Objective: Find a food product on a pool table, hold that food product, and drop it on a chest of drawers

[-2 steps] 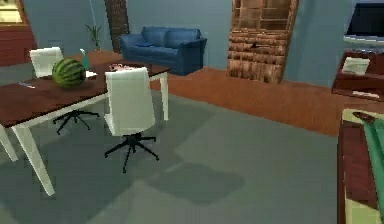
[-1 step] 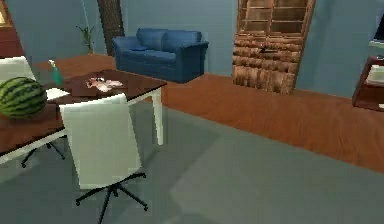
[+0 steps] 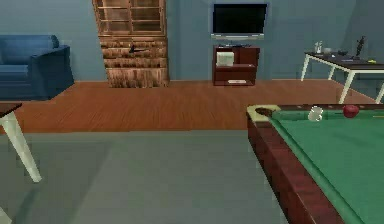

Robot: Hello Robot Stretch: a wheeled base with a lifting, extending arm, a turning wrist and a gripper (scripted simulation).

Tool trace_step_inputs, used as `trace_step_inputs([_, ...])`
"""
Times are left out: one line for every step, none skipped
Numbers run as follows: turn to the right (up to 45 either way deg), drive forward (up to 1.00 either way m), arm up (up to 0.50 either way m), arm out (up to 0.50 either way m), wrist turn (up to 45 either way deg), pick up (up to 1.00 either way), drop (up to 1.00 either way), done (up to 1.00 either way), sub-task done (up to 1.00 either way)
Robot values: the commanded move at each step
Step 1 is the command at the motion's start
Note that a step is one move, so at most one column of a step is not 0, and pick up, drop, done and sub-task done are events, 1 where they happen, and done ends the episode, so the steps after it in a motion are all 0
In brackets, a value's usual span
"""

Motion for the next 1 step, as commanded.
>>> trace_step_inputs([0.0,1.00,0.00,0.00,0.0,0.00,0.00,0.00,0.00])
